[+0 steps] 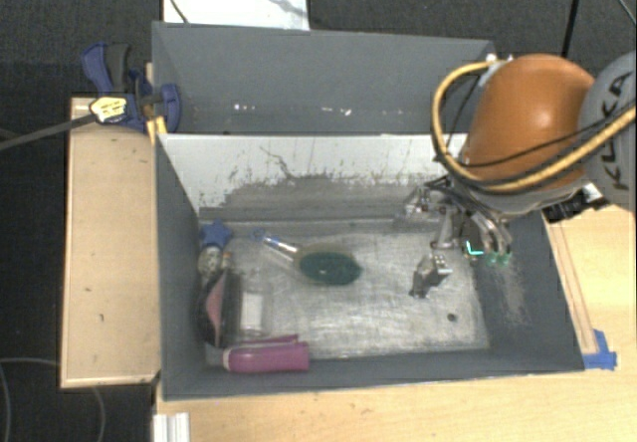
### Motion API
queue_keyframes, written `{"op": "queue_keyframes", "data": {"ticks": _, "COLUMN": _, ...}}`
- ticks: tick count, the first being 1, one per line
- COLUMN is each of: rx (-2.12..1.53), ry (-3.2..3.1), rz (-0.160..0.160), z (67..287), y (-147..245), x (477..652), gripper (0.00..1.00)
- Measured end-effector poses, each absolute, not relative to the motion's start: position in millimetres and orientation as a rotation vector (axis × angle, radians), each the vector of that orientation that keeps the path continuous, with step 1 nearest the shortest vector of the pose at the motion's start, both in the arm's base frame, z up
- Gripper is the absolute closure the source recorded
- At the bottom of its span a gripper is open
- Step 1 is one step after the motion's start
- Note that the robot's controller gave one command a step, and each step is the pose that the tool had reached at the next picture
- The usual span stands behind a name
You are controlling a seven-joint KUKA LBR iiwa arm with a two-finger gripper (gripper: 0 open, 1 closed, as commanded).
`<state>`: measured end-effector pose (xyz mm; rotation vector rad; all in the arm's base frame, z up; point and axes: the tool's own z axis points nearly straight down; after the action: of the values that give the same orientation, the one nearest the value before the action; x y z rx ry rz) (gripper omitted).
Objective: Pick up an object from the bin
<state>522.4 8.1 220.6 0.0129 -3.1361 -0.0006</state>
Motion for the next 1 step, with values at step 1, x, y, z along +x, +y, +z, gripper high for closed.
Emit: {"op": "queue_keyframes", "data": {"ticks": 1, "rx": 0.54, "ry": -3.102, "rz": -0.001, "z": 219.7, "y": 33.4, "x": 585.0, "gripper": 0.0}}
